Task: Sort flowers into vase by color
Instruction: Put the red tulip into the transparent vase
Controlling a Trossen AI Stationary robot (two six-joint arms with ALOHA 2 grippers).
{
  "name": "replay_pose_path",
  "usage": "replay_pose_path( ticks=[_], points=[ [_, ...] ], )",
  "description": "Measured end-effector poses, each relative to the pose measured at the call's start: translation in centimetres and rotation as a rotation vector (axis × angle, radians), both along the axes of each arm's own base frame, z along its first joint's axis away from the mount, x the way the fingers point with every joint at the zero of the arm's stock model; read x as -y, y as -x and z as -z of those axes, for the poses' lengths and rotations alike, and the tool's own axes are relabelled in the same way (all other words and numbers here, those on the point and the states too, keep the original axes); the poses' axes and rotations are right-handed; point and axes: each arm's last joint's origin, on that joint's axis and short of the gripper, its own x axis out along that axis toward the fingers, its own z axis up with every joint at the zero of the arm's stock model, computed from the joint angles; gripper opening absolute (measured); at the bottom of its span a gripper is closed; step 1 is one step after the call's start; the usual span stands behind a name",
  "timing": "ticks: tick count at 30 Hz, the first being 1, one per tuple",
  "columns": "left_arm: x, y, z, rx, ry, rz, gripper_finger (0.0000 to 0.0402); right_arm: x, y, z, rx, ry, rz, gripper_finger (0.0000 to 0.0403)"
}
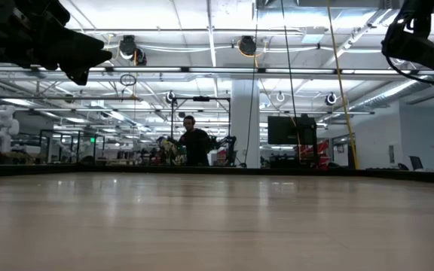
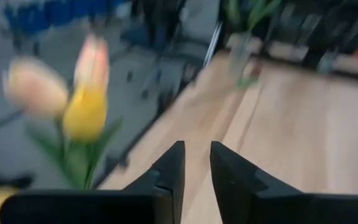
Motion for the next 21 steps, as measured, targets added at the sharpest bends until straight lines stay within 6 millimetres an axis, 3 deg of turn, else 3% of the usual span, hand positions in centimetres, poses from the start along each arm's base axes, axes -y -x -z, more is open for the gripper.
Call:
replay_pose_path(
  ticks=[7,14,21],
  points=[
    [0.0,0.0,0.0,0.000,0.000,0.000,0.0149,0.4,-0.7,-3.2,0.253,-0.151,0.142,0.0048],
    [0.0,0.0,0.0,0.000,0.000,0.000,0.0149,0.6,-1.3,-6.4,0.280,-0.291,0.283,0.0035],
    [0.0,0.0,0.0,0.000,0.000,0.000,0.0149,-2.2,-2.1,-9.0,0.331,-0.324,0.433,0.0021]
  ],
)
